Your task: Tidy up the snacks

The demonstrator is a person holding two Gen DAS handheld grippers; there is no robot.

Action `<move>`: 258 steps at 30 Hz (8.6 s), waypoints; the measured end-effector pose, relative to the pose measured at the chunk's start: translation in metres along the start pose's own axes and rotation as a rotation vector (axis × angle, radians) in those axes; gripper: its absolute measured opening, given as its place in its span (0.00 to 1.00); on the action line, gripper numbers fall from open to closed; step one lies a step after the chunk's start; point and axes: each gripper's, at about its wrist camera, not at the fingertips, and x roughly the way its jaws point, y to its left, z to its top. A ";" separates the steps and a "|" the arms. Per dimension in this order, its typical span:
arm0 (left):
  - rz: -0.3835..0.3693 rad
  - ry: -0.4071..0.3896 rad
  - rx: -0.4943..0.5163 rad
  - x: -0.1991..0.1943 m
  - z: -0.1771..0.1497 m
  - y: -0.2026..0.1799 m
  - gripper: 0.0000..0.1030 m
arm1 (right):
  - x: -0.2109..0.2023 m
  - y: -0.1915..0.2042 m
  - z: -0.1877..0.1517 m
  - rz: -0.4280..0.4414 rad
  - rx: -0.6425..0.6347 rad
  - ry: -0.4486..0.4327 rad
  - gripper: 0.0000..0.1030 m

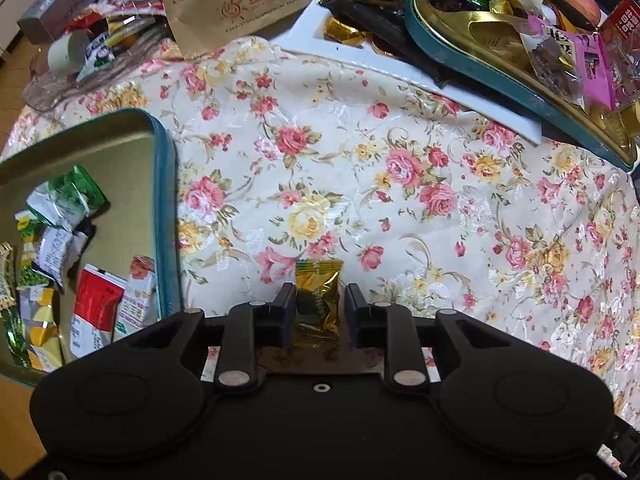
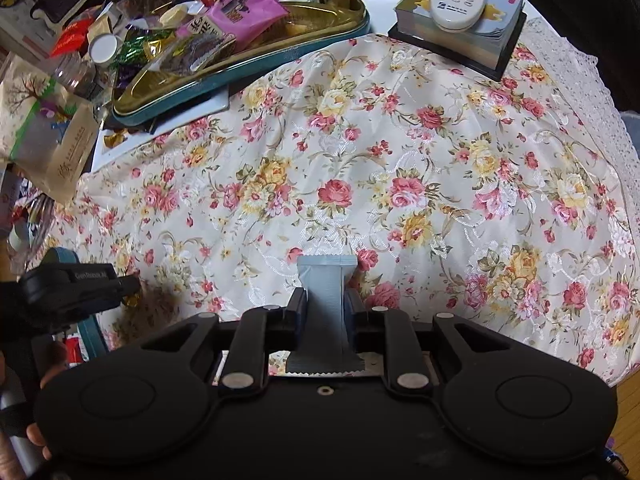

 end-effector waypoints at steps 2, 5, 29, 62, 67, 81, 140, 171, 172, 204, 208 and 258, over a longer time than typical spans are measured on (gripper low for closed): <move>-0.034 0.027 -0.022 0.005 0.001 0.002 0.25 | 0.000 -0.004 0.001 0.007 0.017 0.008 0.20; -0.042 0.035 -0.014 0.009 0.000 -0.001 0.24 | 0.001 -0.009 0.003 0.015 0.046 0.023 0.20; -0.035 0.151 0.245 0.006 -0.050 -0.095 0.26 | 0.021 -0.026 0.006 -0.083 0.103 0.085 0.21; -0.034 -0.051 0.163 -0.095 -0.021 0.002 0.24 | -0.003 0.039 -0.002 -0.073 -0.004 0.039 0.21; 0.011 -0.075 0.076 -0.100 -0.011 0.043 0.24 | 0.000 0.079 -0.011 -0.048 -0.061 0.037 0.21; 0.068 -0.082 -0.116 -0.102 -0.003 0.142 0.24 | 0.002 0.208 -0.049 0.126 -0.314 -0.007 0.21; 0.213 -0.113 -0.260 -0.110 -0.019 0.240 0.33 | 0.002 0.328 -0.105 0.192 -0.634 -0.157 0.58; 0.248 -0.179 -0.231 -0.130 -0.074 0.221 0.33 | -0.023 0.284 -0.130 0.087 -0.639 -0.182 0.60; 0.252 -0.183 -0.229 -0.130 -0.074 0.220 0.33 | -0.023 0.284 -0.131 0.083 -0.642 -0.184 0.60; 0.252 -0.145 -0.204 -0.105 -0.067 0.216 0.33 | 0.003 0.285 -0.129 0.039 -0.628 -0.129 0.60; 0.256 -0.149 -0.191 -0.105 -0.068 0.214 0.33 | 0.005 0.286 -0.130 0.033 -0.633 -0.129 0.60; 0.252 -0.147 -0.176 -0.105 -0.068 0.213 0.33 | 0.007 0.288 -0.132 0.028 -0.647 -0.121 0.60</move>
